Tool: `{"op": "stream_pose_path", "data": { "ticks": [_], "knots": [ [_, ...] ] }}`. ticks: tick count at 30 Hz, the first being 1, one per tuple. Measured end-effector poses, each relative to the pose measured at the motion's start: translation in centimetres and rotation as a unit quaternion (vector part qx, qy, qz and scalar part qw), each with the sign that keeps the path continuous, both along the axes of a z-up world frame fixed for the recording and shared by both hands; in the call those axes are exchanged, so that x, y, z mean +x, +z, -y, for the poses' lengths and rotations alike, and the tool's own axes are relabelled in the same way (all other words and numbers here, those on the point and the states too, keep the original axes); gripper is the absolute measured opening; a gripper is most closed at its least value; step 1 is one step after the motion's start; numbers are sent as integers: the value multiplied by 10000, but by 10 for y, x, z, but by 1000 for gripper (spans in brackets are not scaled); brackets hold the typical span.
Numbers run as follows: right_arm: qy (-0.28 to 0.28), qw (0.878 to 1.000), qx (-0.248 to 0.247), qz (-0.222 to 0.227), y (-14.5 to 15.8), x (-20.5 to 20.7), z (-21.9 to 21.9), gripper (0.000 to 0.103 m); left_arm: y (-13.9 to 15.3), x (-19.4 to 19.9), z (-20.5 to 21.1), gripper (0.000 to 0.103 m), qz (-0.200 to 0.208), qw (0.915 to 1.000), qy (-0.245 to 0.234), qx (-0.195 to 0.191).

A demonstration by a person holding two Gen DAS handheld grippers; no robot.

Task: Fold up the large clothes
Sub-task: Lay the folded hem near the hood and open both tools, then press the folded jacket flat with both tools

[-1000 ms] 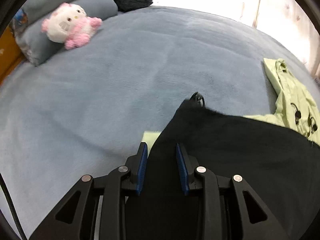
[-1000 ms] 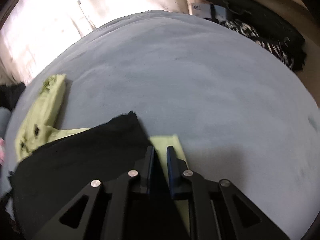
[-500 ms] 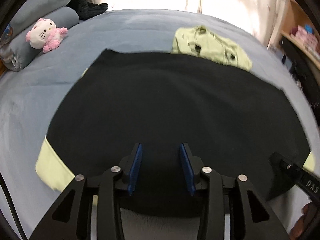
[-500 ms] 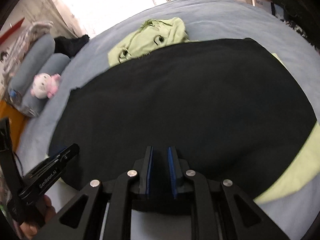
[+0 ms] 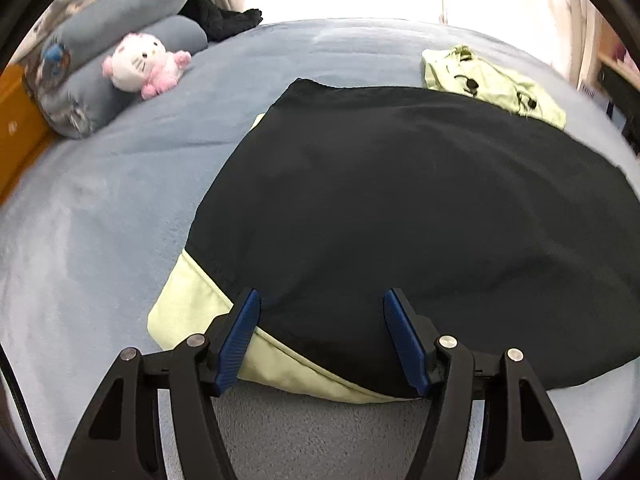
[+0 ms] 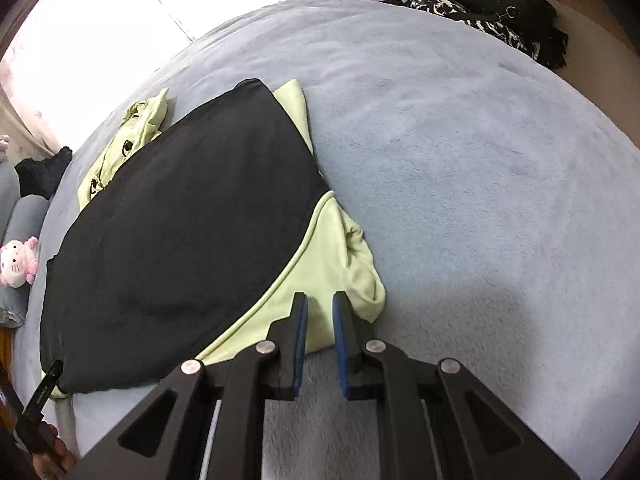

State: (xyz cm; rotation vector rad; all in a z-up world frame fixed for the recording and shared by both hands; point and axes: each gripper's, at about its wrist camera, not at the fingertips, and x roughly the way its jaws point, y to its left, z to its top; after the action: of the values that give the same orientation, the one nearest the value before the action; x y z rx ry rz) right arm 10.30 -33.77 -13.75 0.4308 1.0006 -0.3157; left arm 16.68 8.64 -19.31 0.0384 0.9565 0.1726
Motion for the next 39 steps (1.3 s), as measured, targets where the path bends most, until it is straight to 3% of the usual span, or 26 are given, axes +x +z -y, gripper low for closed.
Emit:
{"op": "stream_pose_path", "data": {
  "ticks": [5,12,17,25,29,32,36,39],
  "knots": [
    [140,9963,-779,-333,-1,11,-27,14,1,2,-5,64,-64,9998,32,-162],
    [-41,9983,-535,-225,-5,7,-15,15,-1,9,-15,70,-70,9991,-62,-417],
    [-17,9967,-763,-278,-5,7,-23,15,-2,9,-16,75,-55,9984,-126,-550],
    [58,9940,-791,-757,-2,15,-31,18,6,16,-14,75,-386,9966,-129,-712],
    [154,9926,-613,-1033,7,17,-40,18,24,15,-11,75,-446,9958,-283,-744],
    [241,9958,-296,-836,21,17,-49,18,46,16,-7,75,-261,9971,-414,-578],
    [493,9963,-349,-605,40,33,-74,18,81,29,-3,75,157,9974,-566,-407],
    [860,9948,-360,-409,54,61,-95,18,105,54,-1,75,400,9957,-683,-486]
  ]
}}
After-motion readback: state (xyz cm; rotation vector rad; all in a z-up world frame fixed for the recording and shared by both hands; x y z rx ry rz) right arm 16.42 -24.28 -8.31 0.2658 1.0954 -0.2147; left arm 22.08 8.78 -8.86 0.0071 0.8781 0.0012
